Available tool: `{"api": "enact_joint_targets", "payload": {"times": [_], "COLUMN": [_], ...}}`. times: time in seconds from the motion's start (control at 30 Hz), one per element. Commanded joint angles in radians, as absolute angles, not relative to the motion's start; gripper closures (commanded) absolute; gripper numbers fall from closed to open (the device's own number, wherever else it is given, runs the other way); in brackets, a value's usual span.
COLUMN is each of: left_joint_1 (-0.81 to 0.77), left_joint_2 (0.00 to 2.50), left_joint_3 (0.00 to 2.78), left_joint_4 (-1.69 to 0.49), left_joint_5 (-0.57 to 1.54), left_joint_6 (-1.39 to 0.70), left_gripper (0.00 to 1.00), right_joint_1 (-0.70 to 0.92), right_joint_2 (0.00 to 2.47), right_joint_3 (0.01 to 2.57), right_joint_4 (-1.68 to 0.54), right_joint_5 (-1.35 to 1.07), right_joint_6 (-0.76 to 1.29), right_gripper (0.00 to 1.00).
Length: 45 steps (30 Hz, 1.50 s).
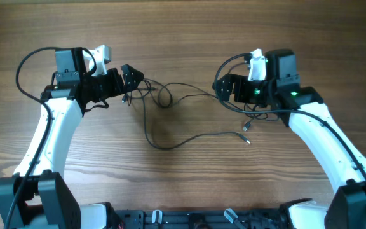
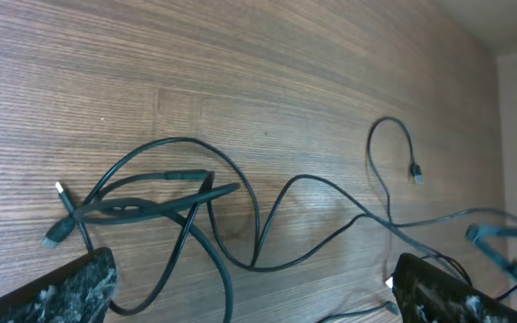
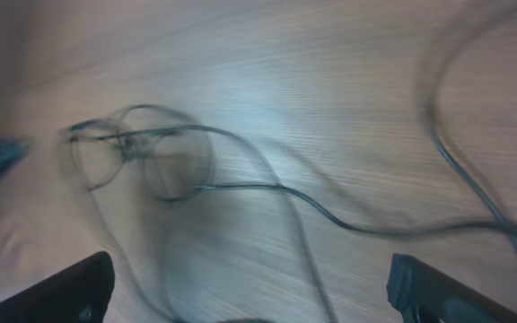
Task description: Untangle cables
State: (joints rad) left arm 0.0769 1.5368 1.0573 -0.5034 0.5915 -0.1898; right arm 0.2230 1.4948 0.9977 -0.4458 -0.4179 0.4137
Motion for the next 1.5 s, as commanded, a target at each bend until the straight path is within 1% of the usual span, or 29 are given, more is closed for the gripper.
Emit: {"api": "enact_joint_targets", "payload": {"times": [0.0, 0.07, 0.17, 0.23, 0.27, 0.3, 0.33, 0.37, 0.4, 0.43, 0.47, 0.5, 0.53, 0.57, 0.63, 0.77, 0.8, 0.83, 0.87, 0.9, 0.93, 1.0, 1.03, 1.07, 1.1, 1.2, 1.33, 1.4, 1.47], "left_joint_1": [0.076, 0.076, 0.076, 0.076, 0.075, 0.075, 0.074, 0.074, 0.074, 0.074, 0.074, 0.074, 0.074, 0.074, 0.074, 0.074, 0.074, 0.074, 0.074, 0.074, 0.074, 0.074, 0.074, 0.074, 0.074, 0.074, 0.074, 0.074, 0.074], "left_joint_2": [1.523, 1.523, 1.523, 1.523, 1.523, 1.523, 1.523, 1.523, 1.523, 1.523, 1.523, 1.523, 1.523, 1.523, 1.523, 1.523, 1.523, 1.523, 1.523, 1.523, 1.523, 1.523, 1.523, 1.523, 1.523, 1.523, 1.523, 1.523, 1.523], "left_joint_3": [1.053, 1.053, 1.053, 1.053, 1.053, 1.053, 1.053, 1.053, 1.053, 1.053, 1.053, 1.053, 1.053, 1.053, 1.053, 1.053, 1.053, 1.053, 1.053, 1.053, 1.053, 1.053, 1.053, 1.053, 1.053, 1.053, 1.053, 1.053, 1.053], "left_joint_4": [-0.509, -0.519, -0.54, -0.545, -0.547, -0.547, -0.547, -0.547, -0.547, -0.548, -0.552, -0.559, -0.566, -0.565, -0.567, -0.604, -0.603, -0.599, -0.598, -0.598, -0.598, -0.595, -0.596, -0.596, -0.587, -0.569, -0.569, -0.574, -0.577], "left_joint_5": [0.563, 0.562, 0.563, 0.563, 0.563, 0.563, 0.563, 0.563, 0.563, 0.563, 0.563, 0.563, 0.563, 0.563, 0.563, 0.563, 0.563, 0.563, 0.563, 0.563, 0.563, 0.54, 0.508, 0.468, 0.461, 0.461, 0.45, 0.45, 0.45], "left_joint_6": [-0.282, -0.3, -0.301, -0.301, -0.304, -0.304, -0.304, -0.304, -0.304, -0.304, -0.305, -0.304, -0.304, -0.304, -0.304, -0.304, -0.304, -0.304, -0.304, -0.304, -0.304, -0.374, -0.446, -0.556, -0.616, -0.622, -0.621, -0.621, -0.621], "left_gripper": [0.0, 0.0, 0.0, 0.0, 0.0, 0.0, 0.0, 0.0, 0.0, 0.0, 0.0, 0.0, 0.0, 0.0, 0.0, 0.0, 0.0, 0.0, 0.0, 0.0, 0.0, 0.0, 0.0, 0.0, 0.0, 0.0, 0.0, 0.0, 0.0], "right_joint_1": [0.229, 0.224, 0.206, 0.206, 0.206, 0.206, 0.206, 0.206, 0.207, 0.207, 0.207, 0.206, 0.207, 0.206, 0.204, 0.204, 0.204, 0.204, 0.204, 0.204, 0.204, 0.204, 0.211, 0.23, 0.258, 0.37, 0.508, 0.564, 0.61], "right_joint_2": [1.566, 1.56, 1.541, 1.541, 1.541, 1.543, 1.543, 1.545, 1.547, 1.547, 1.547, 1.547, 1.548, 1.548, 1.548, 1.546, 1.546, 1.546, 1.546, 1.546, 1.546, 1.555, 1.569, 1.59, 1.615, 1.711, 1.846, 1.904, 1.959], "right_joint_3": [1.004, 1.012, 1.143, 1.176, 1.176, 1.176, 1.176, 1.176, 1.176, 1.172, 1.171, 1.171, 1.171, 1.171, 1.171, 1.171, 1.172, 1.174, 1.174, 1.174, 1.174, 1.164, 1.163, 1.163, 1.163, 1.163, 1.163, 1.163, 1.163], "right_joint_4": [-0.581, -0.617, -0.85, -0.945, -0.963, -0.954, -0.952, -0.952, -0.959, -0.958, -0.958, -0.964, -1.008, -1.005, -1.001, -1.122, -1.12, -1.091, -1.034, -0.935, -0.841, -0.666, -0.594, -0.529, -0.505, -0.508, -0.481, -0.476, -0.474], "right_joint_5": [0.052, 0.221, 0.149, 0.251, 0.332, 0.299, 0.175, -0.117, -0.318, -0.47, -0.527, -0.531, -0.514, -0.503, -0.399, 0.234, 0.37, 0.477, 0.525, 0.471, 0.268, -0.353, -0.58, -0.716, -0.733, -0.699, -0.485, -0.302, -0.118], "right_joint_6": [0.691, 0.686, 0.826, 0.818, 0.747, 0.619, 0.528, 0.469, 0.496, 0.593, 0.711, 0.939, 1.314, 1.501, 1.653, 1.676, 1.608, 1.477, 1.288, 0.983, 0.643, 0.041, -0.079, -0.086, -0.098, -0.246, -0.381, -0.458, -0.547], "right_gripper": [0.0, 0.01, 0.0, 0.0, 0.0, 0.0, 0.0, 0.0, 0.0, 0.0, 0.0, 0.0, 0.0, 0.0, 0.0, 0.0, 0.0, 0.0, 0.0, 0.01, 0.0, 0.0, 0.0, 0.0, 0.0, 0.01, 0.14, 0.15, 0.2]}}
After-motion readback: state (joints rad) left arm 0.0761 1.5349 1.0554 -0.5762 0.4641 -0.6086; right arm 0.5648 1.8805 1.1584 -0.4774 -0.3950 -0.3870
